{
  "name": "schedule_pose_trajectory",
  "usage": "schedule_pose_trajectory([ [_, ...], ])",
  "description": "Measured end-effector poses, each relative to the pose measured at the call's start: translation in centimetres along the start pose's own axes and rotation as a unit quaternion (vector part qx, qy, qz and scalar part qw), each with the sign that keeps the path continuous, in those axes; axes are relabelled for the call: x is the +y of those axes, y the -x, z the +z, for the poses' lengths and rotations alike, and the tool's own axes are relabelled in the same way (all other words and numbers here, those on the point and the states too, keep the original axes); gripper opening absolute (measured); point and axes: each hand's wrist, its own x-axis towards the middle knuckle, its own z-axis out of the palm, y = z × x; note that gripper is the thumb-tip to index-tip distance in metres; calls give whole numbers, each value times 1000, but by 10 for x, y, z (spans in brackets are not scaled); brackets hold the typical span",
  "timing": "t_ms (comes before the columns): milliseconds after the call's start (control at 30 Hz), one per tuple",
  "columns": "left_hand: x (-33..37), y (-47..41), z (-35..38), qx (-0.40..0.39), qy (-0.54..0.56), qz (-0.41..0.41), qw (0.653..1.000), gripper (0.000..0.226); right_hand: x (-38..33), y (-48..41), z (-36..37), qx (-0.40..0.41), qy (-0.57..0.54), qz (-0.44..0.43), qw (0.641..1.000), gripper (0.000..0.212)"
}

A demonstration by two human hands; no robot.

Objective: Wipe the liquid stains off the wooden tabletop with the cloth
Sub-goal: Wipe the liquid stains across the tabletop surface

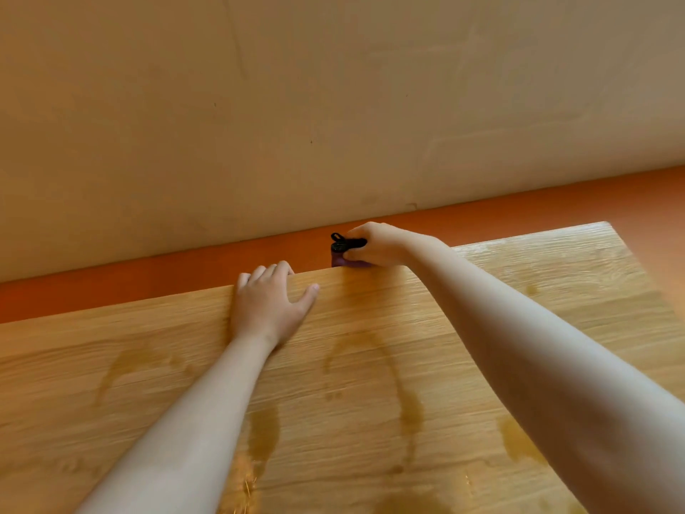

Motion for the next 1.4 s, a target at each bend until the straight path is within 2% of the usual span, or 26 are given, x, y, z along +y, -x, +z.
schedule_pose_trajectory([
  [167,2,1,-3,8,-6,-3,1000,60,50,24,-41,-11,-8,30,999,12],
  [433,4,2,-4,-4,-27,-5,1000,63,158,67,-101,52,-10,93,994,7],
  [767,6,0,-4,-5,-46,-8,999,66,127,43,-75,31,-2,29,999,22],
  [933,6,1,-3,0,-42,-6,999,64,143,45,-85,18,-3,32,999,17],
  [1100,6,0,-4,-6,-45,-7,999,66,177,63,-111,35,1,68,997,23],
  [1200,7,1,-4,-15,-47,-7,999,66,204,78,-128,43,-2,98,994,15],
  [1400,7,1,-5,-12,-45,-10,999,68,245,93,-161,42,7,158,987,16],
])
